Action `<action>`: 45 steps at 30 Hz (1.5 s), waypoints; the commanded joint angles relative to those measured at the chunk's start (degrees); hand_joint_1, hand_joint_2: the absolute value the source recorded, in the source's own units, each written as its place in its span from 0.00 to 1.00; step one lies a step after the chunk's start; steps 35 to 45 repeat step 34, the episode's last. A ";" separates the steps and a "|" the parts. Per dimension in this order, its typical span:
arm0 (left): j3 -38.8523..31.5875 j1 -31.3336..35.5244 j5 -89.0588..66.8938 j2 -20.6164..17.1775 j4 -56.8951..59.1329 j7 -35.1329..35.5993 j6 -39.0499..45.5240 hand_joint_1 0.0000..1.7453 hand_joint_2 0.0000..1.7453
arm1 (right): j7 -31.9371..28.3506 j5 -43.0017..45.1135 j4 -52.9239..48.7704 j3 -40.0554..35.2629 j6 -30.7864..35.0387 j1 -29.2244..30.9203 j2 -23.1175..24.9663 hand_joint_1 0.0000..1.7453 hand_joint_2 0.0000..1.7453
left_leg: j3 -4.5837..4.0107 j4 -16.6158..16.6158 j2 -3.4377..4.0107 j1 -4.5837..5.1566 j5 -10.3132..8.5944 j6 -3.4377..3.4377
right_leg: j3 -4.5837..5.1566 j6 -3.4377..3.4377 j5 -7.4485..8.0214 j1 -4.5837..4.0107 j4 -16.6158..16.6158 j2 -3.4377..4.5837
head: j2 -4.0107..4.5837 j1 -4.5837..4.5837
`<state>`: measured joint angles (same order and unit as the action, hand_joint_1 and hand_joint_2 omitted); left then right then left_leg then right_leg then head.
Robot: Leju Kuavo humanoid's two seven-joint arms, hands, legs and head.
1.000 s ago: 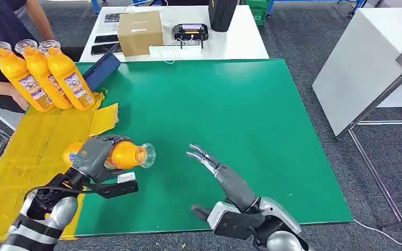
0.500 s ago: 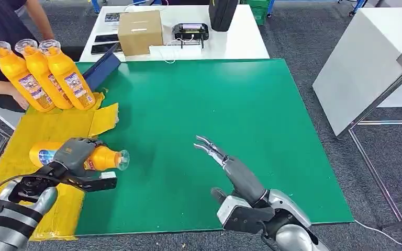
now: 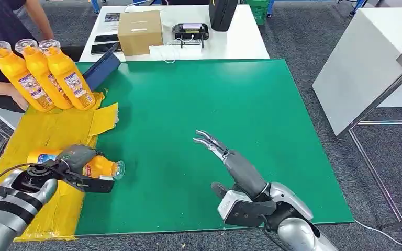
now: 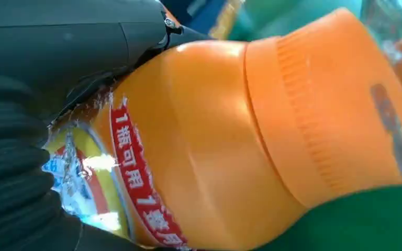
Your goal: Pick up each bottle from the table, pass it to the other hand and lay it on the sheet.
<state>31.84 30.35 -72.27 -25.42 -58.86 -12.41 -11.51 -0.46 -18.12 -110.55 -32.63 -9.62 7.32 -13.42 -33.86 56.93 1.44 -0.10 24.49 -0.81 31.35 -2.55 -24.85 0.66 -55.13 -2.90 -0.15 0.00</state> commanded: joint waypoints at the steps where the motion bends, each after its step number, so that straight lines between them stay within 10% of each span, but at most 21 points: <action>1: 8.53 4.48 5.74 -1.19 2.90 -2.75 1.03 0.00 0.00 | 0.15 0.37 3.80 -1.18 -0.77 2.94 -0.63 0.00 0.00 | 0.13 -0.04 -0.10 -0.01 0.02 0.04 | -0.15 0.07 -0.03 0.01 0.03 0.15 | 0.00 -0.02; 14: 4.64 -0.54 2.14 -0.08 -2.26 1.19 10.42 0.00 0.00 | 0.31 -2.11 4.07 -1.02 0.21 1.87 -0.88 0.00 0.00 | 0.10 -0.03 -0.05 -0.02 0.02 0.04 | -0.10 0.06 -0.01 0.00 0.04 0.19 | 0.00 0.00; 24: -14.98 -14.49 -0.80 12.84 -16.71 1.51 33.38 0.00 0.00 | 0.42 -13.86 0.84 0.41 7.88 -4.09 1.07 0.00 0.00 | 0.15 -0.04 -0.16 -0.01 0.06 0.03 | -0.17 0.06 -0.06 0.04 0.08 0.13 | 0.00 0.02; 27: -24.60 -22.45 31.78 24.85 -33.55 -8.74 19.05 0.00 0.00 | -3.21 -21.32 -4.30 6.73 18.60 -13.68 7.83 0.00 0.00 | 0.22 -0.02 -0.29 -0.01 0.12 0.05 | -0.27 0.10 -0.14 0.04 0.07 0.17 | 0.00 0.00; 30: -24.77 -28.73 51.98 29.08 -45.28 -9.85 6.00 0.00 0.00 | -7.59 -16.87 -6.40 9.37 20.73 -17.37 9.86 0.00 0.00 | -0.09 0.03 -0.44 0.03 0.09 -0.01 | 0.03 0.01 -0.15 0.08 0.07 -0.20 | 0.00 0.02; 45: -23.41 -31.00 55.31 29.29 -48.60 -10.29 3.69 0.00 0.00 | -9.86 -15.85 -5.11 11.35 20.72 -17.97 10.52 0.00 0.00 | -0.02 0.09 -0.10 0.04 0.30 0.03 | -0.01 0.05 -0.17 0.06 0.04 0.27 | 0.00 0.00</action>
